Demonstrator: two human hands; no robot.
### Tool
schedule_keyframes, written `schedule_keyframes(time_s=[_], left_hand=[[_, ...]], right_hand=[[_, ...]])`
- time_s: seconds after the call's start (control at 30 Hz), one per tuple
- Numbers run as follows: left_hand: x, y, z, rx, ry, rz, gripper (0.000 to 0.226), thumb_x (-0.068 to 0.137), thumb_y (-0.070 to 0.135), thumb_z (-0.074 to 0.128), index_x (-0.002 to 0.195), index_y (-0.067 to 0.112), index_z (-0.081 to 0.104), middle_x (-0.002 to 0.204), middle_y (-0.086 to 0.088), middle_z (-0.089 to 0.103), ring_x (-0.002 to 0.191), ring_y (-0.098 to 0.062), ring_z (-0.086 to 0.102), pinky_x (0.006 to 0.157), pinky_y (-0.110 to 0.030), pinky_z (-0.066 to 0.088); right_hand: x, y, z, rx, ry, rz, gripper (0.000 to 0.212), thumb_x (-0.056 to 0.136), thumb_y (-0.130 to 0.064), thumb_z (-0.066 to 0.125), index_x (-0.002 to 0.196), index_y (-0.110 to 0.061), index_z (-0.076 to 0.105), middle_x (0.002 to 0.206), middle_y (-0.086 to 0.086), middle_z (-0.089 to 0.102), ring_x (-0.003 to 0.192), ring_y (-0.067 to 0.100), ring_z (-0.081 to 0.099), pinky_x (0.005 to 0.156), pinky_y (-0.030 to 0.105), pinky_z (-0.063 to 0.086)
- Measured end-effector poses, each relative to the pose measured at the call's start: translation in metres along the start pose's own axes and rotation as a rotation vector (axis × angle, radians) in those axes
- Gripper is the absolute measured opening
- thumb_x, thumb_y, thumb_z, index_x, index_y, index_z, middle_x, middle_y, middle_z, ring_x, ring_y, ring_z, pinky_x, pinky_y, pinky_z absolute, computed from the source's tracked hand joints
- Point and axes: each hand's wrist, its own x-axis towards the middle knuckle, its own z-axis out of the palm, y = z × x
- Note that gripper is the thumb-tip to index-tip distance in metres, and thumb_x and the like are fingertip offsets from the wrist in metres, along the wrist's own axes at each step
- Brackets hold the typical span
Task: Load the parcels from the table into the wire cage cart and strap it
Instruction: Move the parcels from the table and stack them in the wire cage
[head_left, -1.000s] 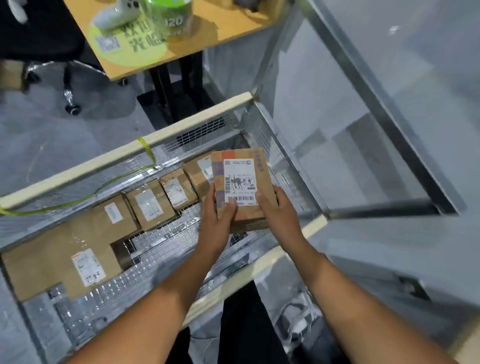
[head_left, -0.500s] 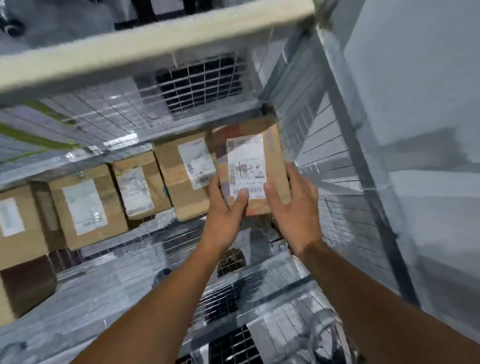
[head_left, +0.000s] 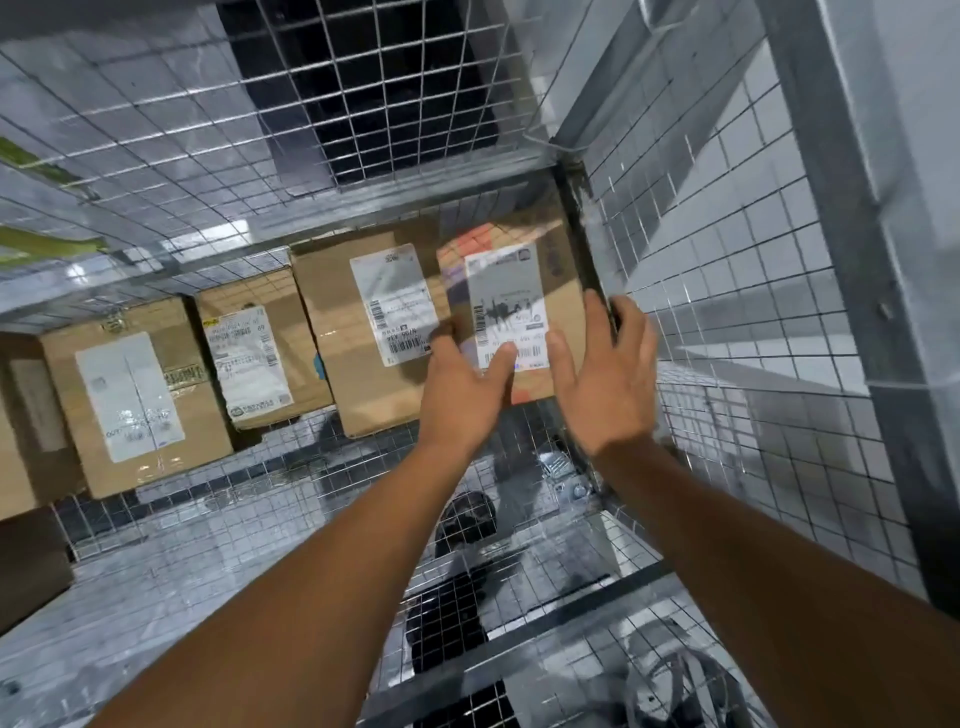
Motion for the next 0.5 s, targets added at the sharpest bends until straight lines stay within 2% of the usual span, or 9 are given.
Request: schedule_keyframes(time_s=[0.07,0.1,0.13,0.2,0.27,0.33,0.4,0.43,0.5], left_hand=[[0.005,0.003,0.002,0.102,0.040,0.042,0.049,0.099,0.045,0.064,0.130,0.013,0.044,0.116,-0.006,0.061,0.102,-0.026,0.063,0.081,-0.037,0.055],[0.007,0.004,0.002,0.147,0.062,0.082,0.040,0.100,0.039,0.064,0.125,0.013,0.047,0.107,-0.003,0.060,0.097,-0.025,0.063,0.073,-0.031,0.051],[0.009,0.004,0.003,0.186,0.072,0.130,0.031,0.100,0.032,0.065,0.121,0.014,0.049,0.103,-0.001,0.060,0.094,-0.023,0.062,0.071,-0.027,0.049],[0.015,0.000,0.003,0.349,0.064,0.235,0.027,0.100,0.026,0.063,0.122,0.014,0.053,0.108,-0.005,0.062,0.100,-0.025,0.060,0.082,-0.035,0.054],[0.022,-0.006,0.002,0.577,0.039,0.320,0.033,0.101,0.031,0.061,0.130,0.016,0.053,0.119,-0.010,0.063,0.108,-0.030,0.059,0.095,-0.047,0.053],[0.030,-0.013,-0.002,0.725,-0.018,0.345,0.042,0.102,0.036,0.058,0.141,0.024,0.049,0.136,-0.013,0.060,0.116,-0.033,0.058,0.100,-0.049,0.050],[0.039,-0.022,-0.007,0.834,-0.095,0.345,0.056,0.103,0.040,0.056,0.155,0.032,0.036,0.158,-0.011,0.041,0.141,-0.037,0.044,0.116,-0.053,0.037],[0.042,-0.026,-0.009,0.867,-0.117,0.344,0.058,0.103,0.042,0.054,0.156,0.034,0.033,0.162,-0.008,0.036,0.147,-0.036,0.037,0.121,-0.054,0.031],[0.049,-0.034,-0.012,0.922,-0.103,0.362,0.060,0.103,0.051,0.049,0.156,0.036,0.027,0.165,-0.007,0.029,0.153,-0.037,0.027,0.126,-0.055,0.020]], right_hand=[[0.006,0.006,0.006,-0.167,-0.046,-0.063,0.068,0.107,-0.059,0.017,0.165,-0.024,0.018,0.169,0.017,0.015,0.155,0.039,0.017,0.125,0.058,0.024],[0.006,0.010,0.011,-0.295,-0.081,-0.122,0.068,0.106,-0.058,0.012,0.166,-0.025,0.014,0.172,0.020,0.006,0.158,0.041,0.010,0.127,0.059,0.014],[0.005,0.014,0.015,-0.413,-0.121,-0.171,0.069,0.105,-0.059,0.009,0.166,-0.025,0.010,0.172,0.021,-0.005,0.159,0.042,0.000,0.128,0.058,0.003],[0.007,0.022,0.022,-0.524,-0.145,-0.200,0.070,0.105,-0.059,0.012,0.166,-0.024,0.008,0.169,0.020,-0.024,0.158,0.040,-0.014,0.127,0.055,-0.011],[0.009,0.025,0.026,-0.548,-0.123,-0.186,0.071,0.104,-0.058,0.021,0.166,-0.023,0.011,0.166,0.021,-0.030,0.157,0.041,-0.017,0.125,0.054,-0.017],[0.005,0.019,0.031,-0.527,-0.096,-0.244,0.072,0.101,-0.054,0.028,0.164,-0.020,0.017,0.165,0.022,-0.028,0.157,0.040,-0.016,0.123,0.052,-0.018],[-0.011,0.015,0.041,-0.515,-0.130,-0.387,0.071,0.103,-0.049,0.031,0.163,-0.016,0.016,0.167,0.021,-0.019,0.156,0.038,-0.015,0.125,0.050,-0.017],[-0.020,0.015,0.048,-0.469,-0.186,-0.417,0.071,0.103,-0.049,0.032,0.164,-0.015,0.014,0.168,0.019,-0.014,0.156,0.035,-0.015,0.126,0.049,-0.015],[-0.028,0.015,0.059,-0.312,-0.323,-0.318,0.073,0.104,-0.049,0.034,0.166,-0.018,0.012,0.172,0.012,-0.007,0.158,0.030,-0.014,0.128,0.048,-0.003]])
